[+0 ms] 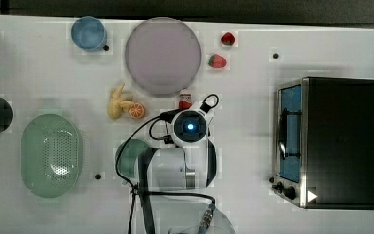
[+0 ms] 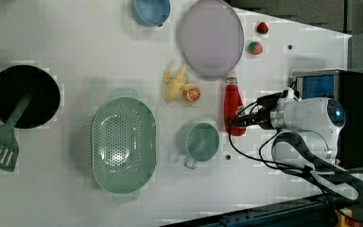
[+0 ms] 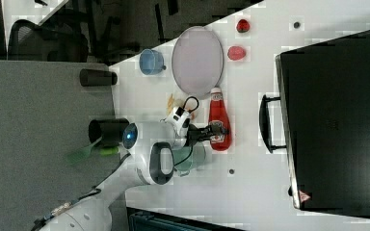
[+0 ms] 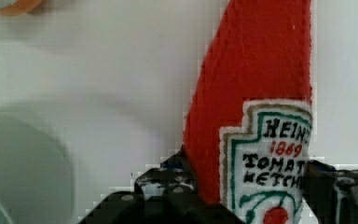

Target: Pick Ketchup from the table and place it in strainer.

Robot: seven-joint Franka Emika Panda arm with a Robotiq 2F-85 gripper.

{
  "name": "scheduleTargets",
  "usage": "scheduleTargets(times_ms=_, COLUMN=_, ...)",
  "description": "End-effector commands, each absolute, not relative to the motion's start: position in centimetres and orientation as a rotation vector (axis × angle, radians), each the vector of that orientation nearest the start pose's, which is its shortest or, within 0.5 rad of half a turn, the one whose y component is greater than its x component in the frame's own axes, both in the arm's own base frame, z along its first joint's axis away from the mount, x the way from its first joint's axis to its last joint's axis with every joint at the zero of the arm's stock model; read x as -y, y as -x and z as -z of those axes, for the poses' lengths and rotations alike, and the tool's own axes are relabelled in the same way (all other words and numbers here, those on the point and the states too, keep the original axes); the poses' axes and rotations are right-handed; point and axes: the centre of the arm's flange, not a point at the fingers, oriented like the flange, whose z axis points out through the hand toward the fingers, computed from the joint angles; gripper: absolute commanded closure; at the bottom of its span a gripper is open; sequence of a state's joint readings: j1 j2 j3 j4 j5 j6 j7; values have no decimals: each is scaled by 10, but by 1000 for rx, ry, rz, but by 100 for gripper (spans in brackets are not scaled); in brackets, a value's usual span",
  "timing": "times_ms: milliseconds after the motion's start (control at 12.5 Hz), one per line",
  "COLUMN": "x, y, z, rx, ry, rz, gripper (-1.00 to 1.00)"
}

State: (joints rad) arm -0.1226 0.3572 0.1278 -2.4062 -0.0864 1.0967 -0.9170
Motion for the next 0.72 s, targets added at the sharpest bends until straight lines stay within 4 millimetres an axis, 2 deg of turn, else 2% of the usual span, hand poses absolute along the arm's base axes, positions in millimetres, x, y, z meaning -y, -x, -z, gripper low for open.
scheduleTargets(times_ms=80, x=-9, y=-503, z=-229, rx=354, ry=3139, rz=-29, gripper=-25)
scheduleTargets(times_ms=240, x=-16, y=-504, z=-278, rx=348, ry=3159, rz=-66, gripper=-25)
scheduleTargets(times_ms=400, x=-31, y=-505, z=-331, rx=367, ry=3179, rz=-100, gripper=-25)
scheduleTargets(times_ms=560, x=-59, y=-504, z=-376, rx=402, ry=3192, rz=-94, gripper=-25)
scheduleTargets(times_ms=720, x=-99, y=-501, z=-409, rx=351, ry=3204, rz=-63, gripper=-25)
